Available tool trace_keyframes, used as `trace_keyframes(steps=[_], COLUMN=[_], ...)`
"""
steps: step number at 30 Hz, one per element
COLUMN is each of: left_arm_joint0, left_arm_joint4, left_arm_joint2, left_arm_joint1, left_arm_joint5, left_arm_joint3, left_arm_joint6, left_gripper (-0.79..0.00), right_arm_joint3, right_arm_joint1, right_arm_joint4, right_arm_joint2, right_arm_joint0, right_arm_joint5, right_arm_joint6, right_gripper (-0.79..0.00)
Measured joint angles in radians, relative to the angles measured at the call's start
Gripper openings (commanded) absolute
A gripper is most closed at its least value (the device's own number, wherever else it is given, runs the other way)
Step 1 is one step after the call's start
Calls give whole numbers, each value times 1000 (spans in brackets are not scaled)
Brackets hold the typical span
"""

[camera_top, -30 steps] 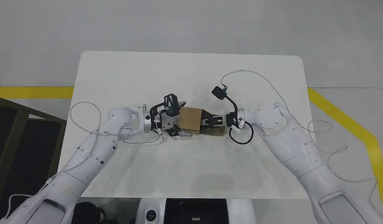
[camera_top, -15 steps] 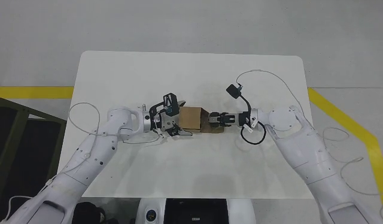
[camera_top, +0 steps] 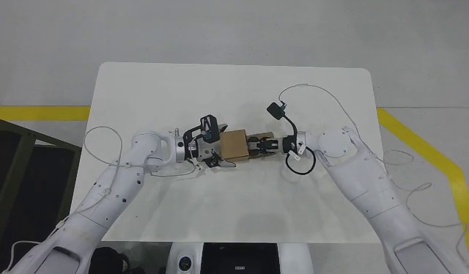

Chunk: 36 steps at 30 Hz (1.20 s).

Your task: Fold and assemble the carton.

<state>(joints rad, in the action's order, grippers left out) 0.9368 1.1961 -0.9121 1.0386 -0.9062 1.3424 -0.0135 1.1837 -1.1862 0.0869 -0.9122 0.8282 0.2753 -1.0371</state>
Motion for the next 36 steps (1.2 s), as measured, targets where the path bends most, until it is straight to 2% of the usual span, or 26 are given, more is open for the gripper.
trace_keyframes(steps=[7, 13, 20, 26, 30, 36], left_arm_joint0=[1, 2, 4, 7, 9, 11], left_arm_joint4=[5, 6, 6, 7, 5, 5], left_arm_joint2=[-3, -6, -9, -15, -18, -21], left_arm_joint1=[3, 5, 6, 8, 8, 10], left_arm_joint5=[-2, -3, -4, -3, -4, -4], left_arm_joint3=[-1, -4, -4, -4, -4, -1], left_arm_joint6=[-2, -5, -7, -5, -6, -12], left_gripper=[0, 0, 0, 0, 0, 0], right_arm_joint3=[-58, -87, -59, 25, 98, 194], right_arm_joint1=[-24, -28, 1, 46, 75, 102], right_arm_joint4=[31, 43, 26, -32, -66, -91], right_arm_joint2=[49, 47, -27, -137, -209, -276], right_arm_joint0=[-40, -56, -31, 33, 96, 179], right_arm_joint5=[31, 53, 48, -16, -75, -137], right_arm_joint6=[-5, -16, -44, -68, -92, -112], right_gripper=[-785, -785, -785, -785, -674, -603])
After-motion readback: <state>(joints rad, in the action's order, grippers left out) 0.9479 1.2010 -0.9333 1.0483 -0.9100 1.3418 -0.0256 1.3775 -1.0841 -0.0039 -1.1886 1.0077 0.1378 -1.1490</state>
